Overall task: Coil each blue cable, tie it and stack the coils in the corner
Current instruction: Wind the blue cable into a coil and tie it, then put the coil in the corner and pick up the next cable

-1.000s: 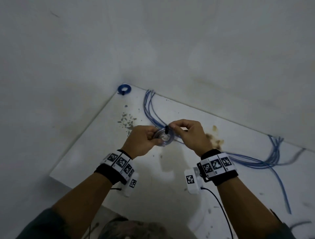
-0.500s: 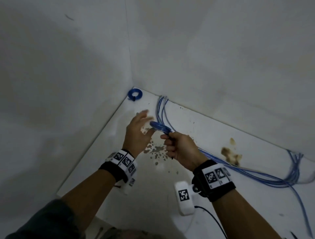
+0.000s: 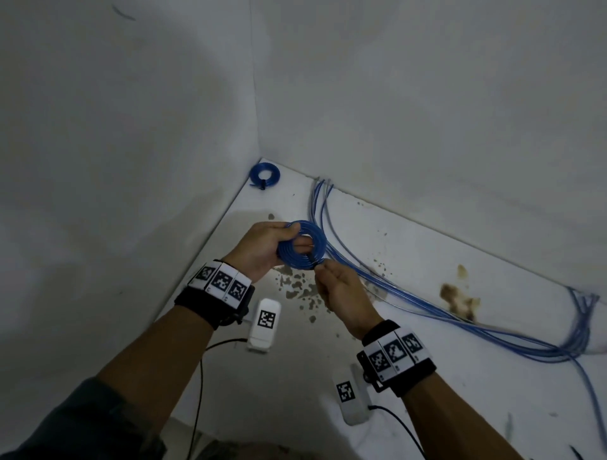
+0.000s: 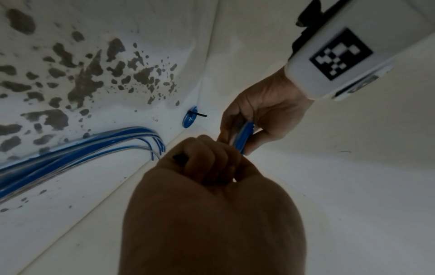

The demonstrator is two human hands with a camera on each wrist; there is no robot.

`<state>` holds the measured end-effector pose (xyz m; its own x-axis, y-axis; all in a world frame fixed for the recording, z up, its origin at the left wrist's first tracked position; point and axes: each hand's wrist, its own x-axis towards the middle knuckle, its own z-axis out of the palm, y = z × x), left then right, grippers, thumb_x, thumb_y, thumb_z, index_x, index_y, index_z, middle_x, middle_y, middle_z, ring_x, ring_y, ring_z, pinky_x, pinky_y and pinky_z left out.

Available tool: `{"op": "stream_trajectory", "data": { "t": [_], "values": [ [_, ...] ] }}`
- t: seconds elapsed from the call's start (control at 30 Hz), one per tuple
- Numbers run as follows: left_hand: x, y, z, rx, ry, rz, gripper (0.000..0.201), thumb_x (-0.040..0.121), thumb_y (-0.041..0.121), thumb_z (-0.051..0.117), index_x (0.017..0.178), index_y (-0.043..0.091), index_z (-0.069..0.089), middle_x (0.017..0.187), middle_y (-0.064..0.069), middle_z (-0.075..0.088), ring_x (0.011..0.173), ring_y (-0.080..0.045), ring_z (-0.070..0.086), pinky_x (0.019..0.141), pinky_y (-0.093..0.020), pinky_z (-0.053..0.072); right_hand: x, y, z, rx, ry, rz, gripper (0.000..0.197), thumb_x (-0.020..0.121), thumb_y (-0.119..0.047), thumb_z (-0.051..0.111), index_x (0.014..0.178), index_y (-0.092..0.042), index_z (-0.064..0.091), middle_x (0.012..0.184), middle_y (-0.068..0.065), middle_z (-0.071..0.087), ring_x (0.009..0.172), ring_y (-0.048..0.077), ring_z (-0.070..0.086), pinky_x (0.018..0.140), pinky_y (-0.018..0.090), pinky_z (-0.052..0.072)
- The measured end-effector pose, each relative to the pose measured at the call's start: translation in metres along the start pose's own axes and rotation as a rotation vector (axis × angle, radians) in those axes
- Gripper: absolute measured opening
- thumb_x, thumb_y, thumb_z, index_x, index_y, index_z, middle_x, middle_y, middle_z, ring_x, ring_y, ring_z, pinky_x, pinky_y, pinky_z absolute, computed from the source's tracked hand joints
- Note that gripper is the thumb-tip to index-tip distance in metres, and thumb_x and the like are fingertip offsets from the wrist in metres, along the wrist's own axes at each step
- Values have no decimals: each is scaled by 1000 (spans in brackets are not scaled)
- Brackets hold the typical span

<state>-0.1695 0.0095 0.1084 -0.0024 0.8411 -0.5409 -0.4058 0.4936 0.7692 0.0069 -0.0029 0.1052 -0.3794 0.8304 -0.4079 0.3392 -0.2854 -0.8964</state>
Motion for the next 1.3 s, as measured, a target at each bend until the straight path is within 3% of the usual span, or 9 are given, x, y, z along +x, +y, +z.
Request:
{"op": "stream_trajectory", "data": {
  "t": [0.13,0.27,0.43,0.63,0.8,0.93,1.1,1.2,1.3],
  "values": [
    [4,8,-7,14,-42,-80,27,100,16,50,117,1,65,106,-15,73,95,-24,72,89,-38,54,7,4,2,-24,-23,-26,41,104,-12,43,64,-21,44,52,-9,38,46,5,31,47,20,29],
    [9,13,-14,136,-15,-54,20,97,10,56,110,1,69,100,-13,75,91,-21,73,78,-30,57,12,8,2,-39,-2,-20,55,104,-14,44,58,-40,59,51,-13,38,46,4,31,47,20,29],
    [16,17,-21,281,-6,-47,18,92,10,65,104,-1,72,95,-15,76,82,-20,72,72,-28,59,20,13,8,-33,90,-10,40,102,-20,51,84,15,58,53,-2,31,44,6,26,43,18,27],
    [27,29,-26,304,6,-115,19,93,10,64,102,-6,70,85,-15,76,73,-19,73,58,-22,55,32,11,17,22,131,16,44,100,-18,56,90,25,54,47,-6,27,41,7,21,41,19,23],
    [34,30,-30,396,50,-74,18,92,15,66,101,1,72,87,-9,76,76,-16,71,67,-27,56,42,13,21,-7,133,-2,47,100,-22,55,81,21,56,47,-8,27,41,7,21,42,20,22],
    [43,25,-39,452,98,-25,16,93,20,66,104,11,72,90,-5,77,84,-18,73,82,-37,56,52,11,21,-7,37,-20,46,103,-28,50,62,-14,36,52,-5,28,45,8,22,46,23,22],
    [58,24,-54,145,330,30,28,96,41,57,105,17,68,98,-3,75,92,-17,70,83,-35,52,101,6,32,5,122,27,49,104,-37,46,77,1,59,53,-4,37,46,7,31,50,24,28],
    [75,6,-71,429,496,103,25,96,39,57,92,18,69,100,1,72,96,-19,67,78,-28,48,151,-9,48,76,143,117,40,106,-35,39,105,-9,68,63,-5,49,49,5,42,48,21,35],
    [81,-24,-90,938,442,101,36,93,32,65,120,8,66,122,-5,64,114,-23,58,90,-24,42,203,-24,67,126,117,154,36,106,-24,36,111,-3,65,69,-1,51,52,10,43,46,22,35]
  ]
}}
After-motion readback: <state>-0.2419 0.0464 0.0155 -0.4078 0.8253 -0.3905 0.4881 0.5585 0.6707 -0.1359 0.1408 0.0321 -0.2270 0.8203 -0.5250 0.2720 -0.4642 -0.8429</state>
